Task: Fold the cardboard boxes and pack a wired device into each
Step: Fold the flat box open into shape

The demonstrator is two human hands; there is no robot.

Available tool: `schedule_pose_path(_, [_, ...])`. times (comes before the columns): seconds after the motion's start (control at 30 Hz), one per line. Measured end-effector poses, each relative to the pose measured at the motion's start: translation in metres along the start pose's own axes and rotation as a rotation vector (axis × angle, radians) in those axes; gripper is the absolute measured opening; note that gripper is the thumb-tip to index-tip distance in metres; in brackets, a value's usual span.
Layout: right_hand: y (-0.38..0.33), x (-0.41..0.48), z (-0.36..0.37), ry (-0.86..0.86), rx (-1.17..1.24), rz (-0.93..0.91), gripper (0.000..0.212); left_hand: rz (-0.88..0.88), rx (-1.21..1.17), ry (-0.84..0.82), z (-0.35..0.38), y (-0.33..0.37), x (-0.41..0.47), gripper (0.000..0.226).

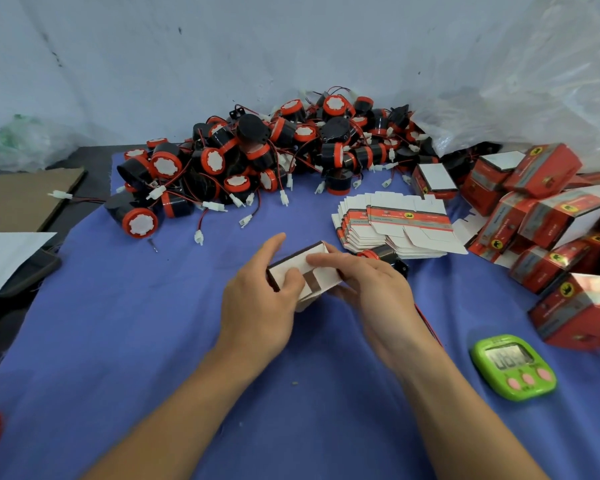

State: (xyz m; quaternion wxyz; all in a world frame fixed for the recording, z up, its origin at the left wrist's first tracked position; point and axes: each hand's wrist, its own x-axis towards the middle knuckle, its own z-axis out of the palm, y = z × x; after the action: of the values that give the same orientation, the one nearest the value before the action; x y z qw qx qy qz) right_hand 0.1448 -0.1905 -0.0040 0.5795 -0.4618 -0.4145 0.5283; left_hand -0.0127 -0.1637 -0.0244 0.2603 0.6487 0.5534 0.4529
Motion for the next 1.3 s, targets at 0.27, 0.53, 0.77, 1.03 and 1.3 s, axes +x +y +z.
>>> schedule_pose_path(0.27, [-0.002,0.005,-0.011,0.035,0.002,-0.104,0.048,0.063,-0.305,-0.082,-0.007,-0.002,0.009,0.025])
schedule_pose_path(0.53, [0.001,0.006,-0.018,0.004,-0.01,-0.077,0.052,0.081,-0.45,-0.104,-0.009,-0.005,0.015,0.023])
schedule_pose_path(0.77, [0.006,0.004,-0.012,0.056,-0.051,-0.029,0.053,0.097,-0.445,-0.154,-0.013,-0.006,0.018,0.026])
schedule_pose_path(1.03, [0.01,0.005,0.002,0.284,-0.343,-0.038,0.037,0.059,-0.327,-0.265,-0.016,-0.017,0.024,0.032])
schedule_pose_path(1.3, [0.013,0.002,0.003,0.258,-0.614,-0.197,0.017,0.068,-0.306,-0.251,-0.014,-0.019,0.025,0.034])
